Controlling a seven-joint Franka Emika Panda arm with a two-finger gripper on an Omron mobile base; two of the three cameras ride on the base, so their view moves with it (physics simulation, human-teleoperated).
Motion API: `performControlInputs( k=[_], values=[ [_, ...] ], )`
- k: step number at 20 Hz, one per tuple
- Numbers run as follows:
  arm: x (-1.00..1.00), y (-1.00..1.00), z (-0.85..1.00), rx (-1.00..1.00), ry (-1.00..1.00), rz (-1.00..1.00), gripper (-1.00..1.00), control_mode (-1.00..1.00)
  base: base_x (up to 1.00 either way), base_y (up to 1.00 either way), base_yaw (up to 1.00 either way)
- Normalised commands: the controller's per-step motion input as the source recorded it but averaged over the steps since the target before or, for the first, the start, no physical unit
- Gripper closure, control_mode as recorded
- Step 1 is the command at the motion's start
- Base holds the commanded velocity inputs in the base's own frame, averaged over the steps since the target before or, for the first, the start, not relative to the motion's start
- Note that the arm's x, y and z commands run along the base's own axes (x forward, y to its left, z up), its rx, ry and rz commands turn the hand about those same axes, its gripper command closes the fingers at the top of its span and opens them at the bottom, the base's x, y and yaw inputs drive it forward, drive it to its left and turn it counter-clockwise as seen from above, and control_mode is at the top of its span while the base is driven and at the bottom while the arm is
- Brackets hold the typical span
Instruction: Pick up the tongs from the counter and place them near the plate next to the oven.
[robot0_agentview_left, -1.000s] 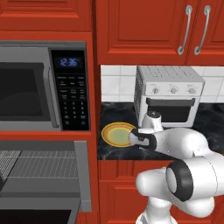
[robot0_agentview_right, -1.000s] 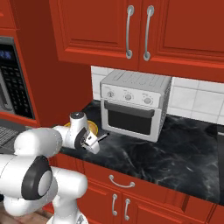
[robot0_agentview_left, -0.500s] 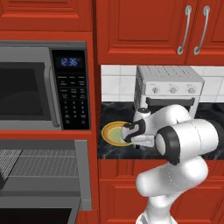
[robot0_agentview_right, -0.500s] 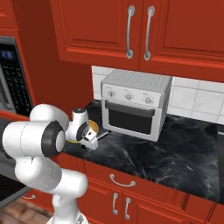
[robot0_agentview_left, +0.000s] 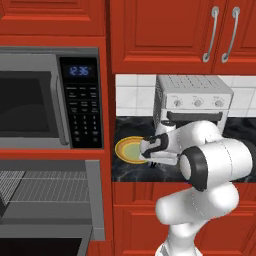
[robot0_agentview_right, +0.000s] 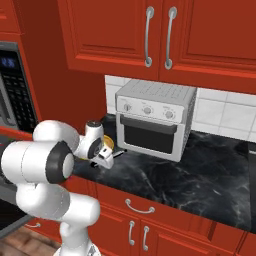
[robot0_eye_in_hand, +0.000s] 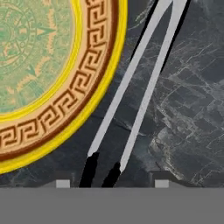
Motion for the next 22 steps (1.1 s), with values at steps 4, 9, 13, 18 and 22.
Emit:
performControlInputs(
  k=[4,9,13,18,22],
  values=[
    [-0.71,-0.26,0.04,0.13,-0.38,0.06,-1.00,-1.00,0.00,0.00,0.00],
    [-0.61,-0.23,0.70,0.18,-0.34,0.06,-1.00,-1.00,0.00,0.00,0.00],
    [-0.83,-0.05,1.00,0.12,-0.36,0.05,-1.00,-1.00,0.00,0.00,0.00],
    [-1.00,0.00,0.68,-0.06,-0.12,0.00,-1.00,-1.00,0.00,0.00,0.00],
    [-1.00,0.00,0.16,-0.34,0.00,-0.17,-1.00,-1.00,0.00,0.00,0.00]
  ],
)
